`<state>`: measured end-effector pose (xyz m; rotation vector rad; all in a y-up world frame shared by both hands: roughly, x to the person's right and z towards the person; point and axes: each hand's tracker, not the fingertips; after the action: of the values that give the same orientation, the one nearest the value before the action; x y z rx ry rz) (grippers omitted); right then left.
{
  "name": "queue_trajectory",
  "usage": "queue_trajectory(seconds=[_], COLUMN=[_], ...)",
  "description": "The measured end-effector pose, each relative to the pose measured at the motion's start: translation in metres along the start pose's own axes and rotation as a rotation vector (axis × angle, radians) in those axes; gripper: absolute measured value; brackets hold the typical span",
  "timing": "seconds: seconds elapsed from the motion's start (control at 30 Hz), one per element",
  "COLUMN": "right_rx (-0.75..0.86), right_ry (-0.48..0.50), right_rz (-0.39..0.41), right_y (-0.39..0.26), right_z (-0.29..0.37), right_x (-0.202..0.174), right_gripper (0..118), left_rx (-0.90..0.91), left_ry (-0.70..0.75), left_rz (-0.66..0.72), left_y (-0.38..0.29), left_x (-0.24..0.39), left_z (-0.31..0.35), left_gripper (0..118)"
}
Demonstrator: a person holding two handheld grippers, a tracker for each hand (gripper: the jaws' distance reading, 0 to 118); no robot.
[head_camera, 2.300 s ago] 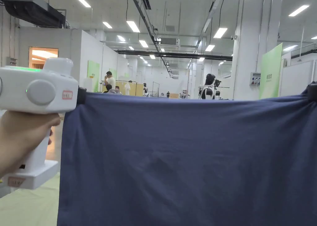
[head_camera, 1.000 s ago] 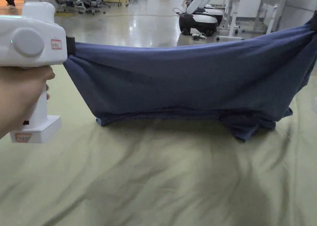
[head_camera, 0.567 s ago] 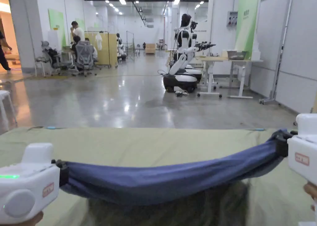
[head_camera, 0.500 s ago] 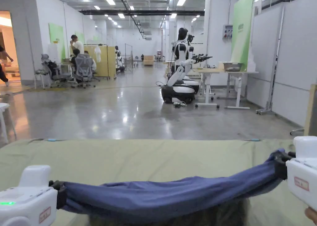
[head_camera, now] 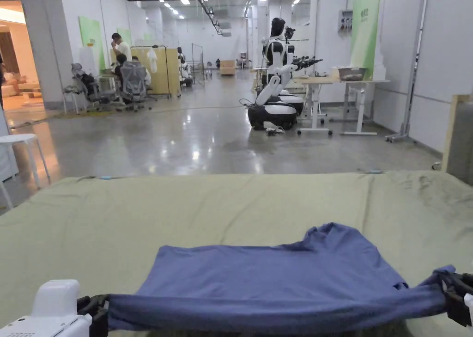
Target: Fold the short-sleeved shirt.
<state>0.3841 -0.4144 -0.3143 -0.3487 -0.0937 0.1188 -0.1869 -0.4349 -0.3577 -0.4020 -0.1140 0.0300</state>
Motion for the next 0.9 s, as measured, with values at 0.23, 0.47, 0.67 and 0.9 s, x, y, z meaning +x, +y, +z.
queue_trajectory(seconds=[0.23, 0.47, 0.67, 0.9], right_rx=[-0.196, -0.359, -0.19, -0.001], right_ry=[-0.007, -0.004, -0.051, -0.008], right_rz=[0.079, 0.077, 0.024, -0.003], right_y=[-0.075, -0.125, -0.116, -0.059], right_z=[-0.019, -0.03, 0.009, 0.092], right_x=[-0.001, -0.001, 0.014, -0.013], right_gripper=[6, 14, 118, 2], left_rx=[-0.181, -0.275, -0.235, -0.103], left_ry=[-0.042, -0.044, -0.062, -0.069], left_rz=[-0.012, -0.01, 0.002, -0.011], left_y=[-0.059, -0.094, -0.075, -0.05], left_x=[-0.002, -0.008, -0.022, -0.012], left_z=[-0.017, -0.031, 0.009, 0.086], left_gripper=[2, 26, 118, 30])
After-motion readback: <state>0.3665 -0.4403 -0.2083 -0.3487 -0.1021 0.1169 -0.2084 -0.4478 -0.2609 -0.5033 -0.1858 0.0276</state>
